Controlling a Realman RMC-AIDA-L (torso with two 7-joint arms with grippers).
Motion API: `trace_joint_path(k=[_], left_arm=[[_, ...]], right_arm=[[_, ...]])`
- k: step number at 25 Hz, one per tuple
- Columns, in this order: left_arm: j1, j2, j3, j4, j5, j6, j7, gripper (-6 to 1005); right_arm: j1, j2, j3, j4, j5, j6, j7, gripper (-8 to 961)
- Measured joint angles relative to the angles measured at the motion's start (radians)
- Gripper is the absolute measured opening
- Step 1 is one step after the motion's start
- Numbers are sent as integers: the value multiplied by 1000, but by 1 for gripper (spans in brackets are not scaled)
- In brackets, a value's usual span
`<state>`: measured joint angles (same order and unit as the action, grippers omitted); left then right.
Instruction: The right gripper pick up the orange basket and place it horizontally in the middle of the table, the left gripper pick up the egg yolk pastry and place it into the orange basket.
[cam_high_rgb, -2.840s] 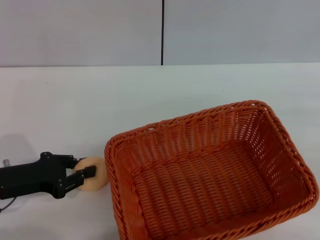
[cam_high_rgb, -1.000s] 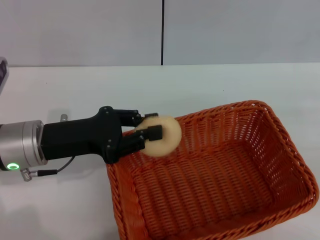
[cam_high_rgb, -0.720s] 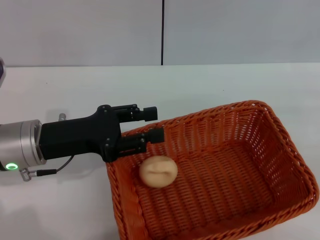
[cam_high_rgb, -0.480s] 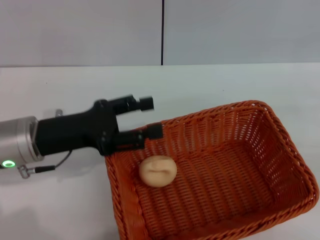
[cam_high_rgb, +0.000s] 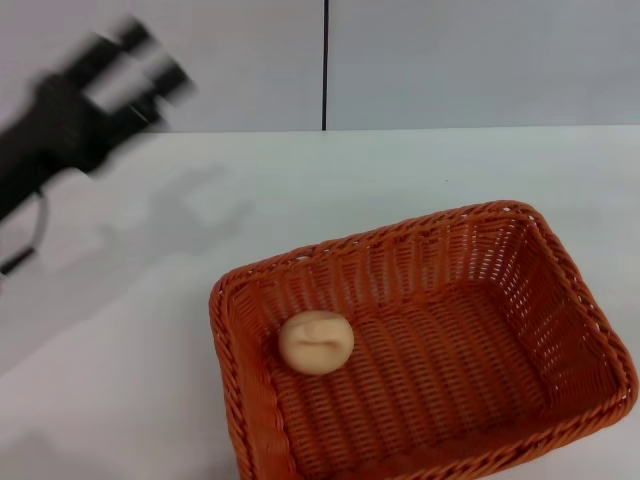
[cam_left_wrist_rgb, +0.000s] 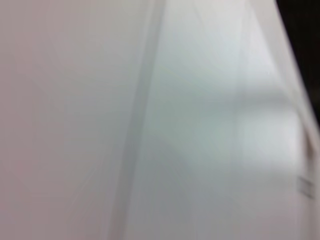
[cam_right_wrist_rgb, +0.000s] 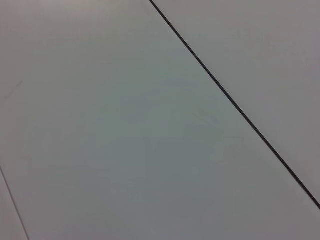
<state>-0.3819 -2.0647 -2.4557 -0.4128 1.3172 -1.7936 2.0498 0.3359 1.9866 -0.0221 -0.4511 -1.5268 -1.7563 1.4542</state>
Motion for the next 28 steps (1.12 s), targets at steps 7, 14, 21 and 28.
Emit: trace_joint_path(k=[7,14,21,28], left_arm=[[39,-2,-175,183,-172,16,263,829],[61,-5,-277,275,-218,45,458,829],[64,-5,-300,305,-225,60,481,829],[57,-5,-300,327,-227,68,481,829]], right_arm=[[3,10,0,3,0,-14,-53,580],[5,50,-4,6,0,-21,-256,579],[0,83,55,43,9,-10,-489,579],[-18,82,74,93,54,-7,-552,579]])
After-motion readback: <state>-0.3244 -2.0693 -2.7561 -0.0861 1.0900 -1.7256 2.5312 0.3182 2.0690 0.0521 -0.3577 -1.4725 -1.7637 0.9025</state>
